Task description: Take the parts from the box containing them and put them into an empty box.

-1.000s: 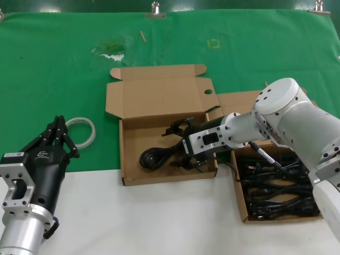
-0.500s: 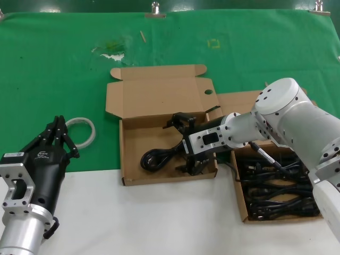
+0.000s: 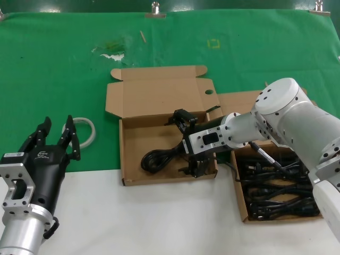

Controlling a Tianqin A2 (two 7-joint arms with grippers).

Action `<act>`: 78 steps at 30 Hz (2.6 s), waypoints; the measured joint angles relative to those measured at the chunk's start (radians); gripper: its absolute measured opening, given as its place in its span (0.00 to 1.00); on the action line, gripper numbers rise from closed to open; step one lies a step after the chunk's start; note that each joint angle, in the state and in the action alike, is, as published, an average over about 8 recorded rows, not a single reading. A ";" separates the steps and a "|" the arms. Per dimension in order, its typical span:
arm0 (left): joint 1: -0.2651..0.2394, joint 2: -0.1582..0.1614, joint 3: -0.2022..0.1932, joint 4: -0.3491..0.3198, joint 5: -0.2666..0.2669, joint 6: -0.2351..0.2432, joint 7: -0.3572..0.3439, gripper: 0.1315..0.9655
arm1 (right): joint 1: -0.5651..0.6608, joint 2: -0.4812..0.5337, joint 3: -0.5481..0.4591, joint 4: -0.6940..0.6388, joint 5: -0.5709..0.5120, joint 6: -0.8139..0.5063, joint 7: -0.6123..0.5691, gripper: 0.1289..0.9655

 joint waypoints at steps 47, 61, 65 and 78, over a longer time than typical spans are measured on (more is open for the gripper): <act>0.000 0.000 0.000 0.000 0.000 0.000 0.000 0.99 | -0.594 0.146 0.231 0.777 0.221 0.394 0.478 1.00; 0.000 0.000 0.001 0.000 0.000 -0.001 0.000 1.00 | -0.820 0.202 0.319 1.073 0.305 0.545 0.661 1.00; 0.000 0.000 0.001 0.000 0.000 -0.001 0.000 1.00 | -0.884 0.218 0.344 1.158 0.329 0.588 0.713 1.00; 0.000 0.000 0.001 0.000 -0.001 -0.001 0.000 1.00 | -1.095 0.270 0.426 1.435 0.408 0.729 0.883 1.00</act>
